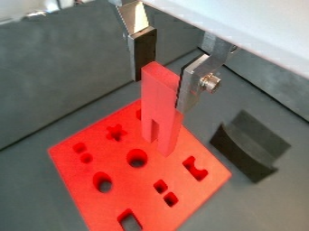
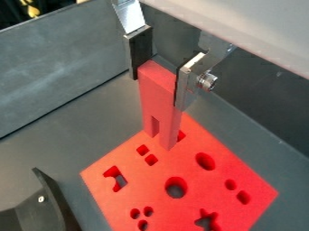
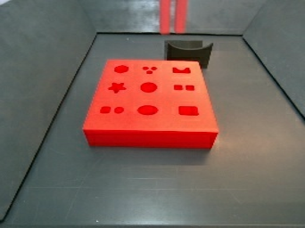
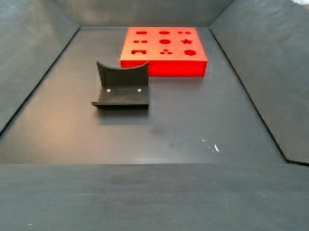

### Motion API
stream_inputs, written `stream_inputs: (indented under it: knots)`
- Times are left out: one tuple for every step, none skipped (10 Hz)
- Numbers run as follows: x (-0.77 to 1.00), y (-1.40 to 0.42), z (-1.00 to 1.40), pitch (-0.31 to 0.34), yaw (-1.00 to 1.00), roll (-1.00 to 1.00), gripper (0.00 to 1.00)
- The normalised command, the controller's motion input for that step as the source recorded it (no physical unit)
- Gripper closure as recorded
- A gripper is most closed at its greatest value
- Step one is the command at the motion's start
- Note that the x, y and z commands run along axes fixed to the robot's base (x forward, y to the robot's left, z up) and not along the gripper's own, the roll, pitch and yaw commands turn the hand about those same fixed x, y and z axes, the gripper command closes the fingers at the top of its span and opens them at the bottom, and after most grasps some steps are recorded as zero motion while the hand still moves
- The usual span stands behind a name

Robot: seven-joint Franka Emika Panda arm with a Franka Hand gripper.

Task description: Insert the double-square object.

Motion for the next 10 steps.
stream_inputs:
  knots:
    - [0.54,0.00,-0.33,-0.009,-0.62,0.07,1.00]
    - [0.45,0.00,-0.25,-0.019,-0.70,0.02,1.00]
    - [0.46,0.00,-0.22,-0.006,-0.69,0.01,1.00]
    - [0.00,0.00,-0.04,0.000,0.00,0.00,1.00]
    - [0.09,0.00,0.00,0.010,0.00,0.00,1.00]
    - [0.15,0.00,-0.23,0.000,0.11,0.00,1.00]
    - [0.00,0.00,-0.50,0.001,0.14,0.17,1.00]
    - [0.00,0.00,-0.46,0.074,0.15,0.19,1.00]
    - [-0.12,0.00,-0.69,0.000,0.05,0.09,1.00]
    - [-0.12,0.00,-0.80,-0.039,0.12,0.01,1.00]
